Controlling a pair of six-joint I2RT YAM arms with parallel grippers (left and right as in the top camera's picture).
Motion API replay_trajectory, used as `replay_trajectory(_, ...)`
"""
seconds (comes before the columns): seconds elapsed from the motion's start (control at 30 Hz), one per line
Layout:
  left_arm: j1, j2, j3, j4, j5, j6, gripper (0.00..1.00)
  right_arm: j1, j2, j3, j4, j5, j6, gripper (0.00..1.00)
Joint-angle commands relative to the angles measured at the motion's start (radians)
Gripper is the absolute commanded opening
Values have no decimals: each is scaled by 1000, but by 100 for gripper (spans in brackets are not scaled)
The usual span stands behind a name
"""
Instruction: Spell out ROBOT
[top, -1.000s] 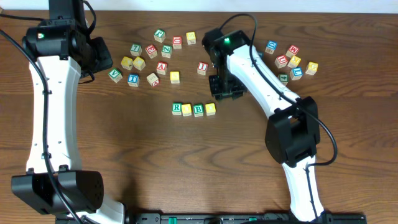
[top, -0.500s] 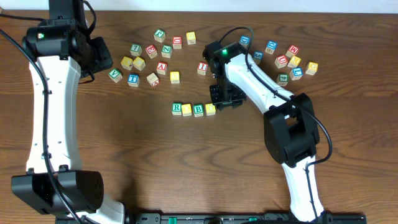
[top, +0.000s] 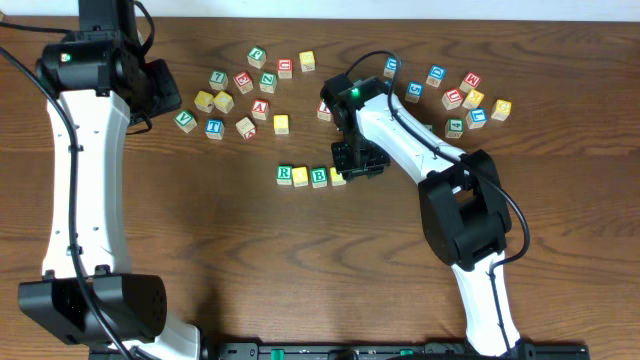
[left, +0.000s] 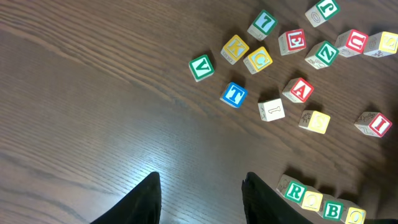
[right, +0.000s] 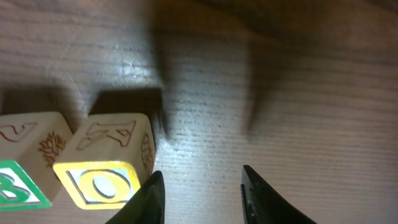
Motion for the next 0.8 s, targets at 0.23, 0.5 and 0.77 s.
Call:
replay_trajectory(0.23, 1, -6, -2, -2, -5, -9, 42, 5, 0, -8, 31, -3, -12, 33)
replay_trajectory(0.5, 1, -6, -2, -3, -5, -9, 42, 18, 0, -9, 38, -3, -12, 33)
replay_trajectory(0.77, 1, -6, -2, -4, -5, -9, 42, 51, 0, -9, 51, -2, -11, 35)
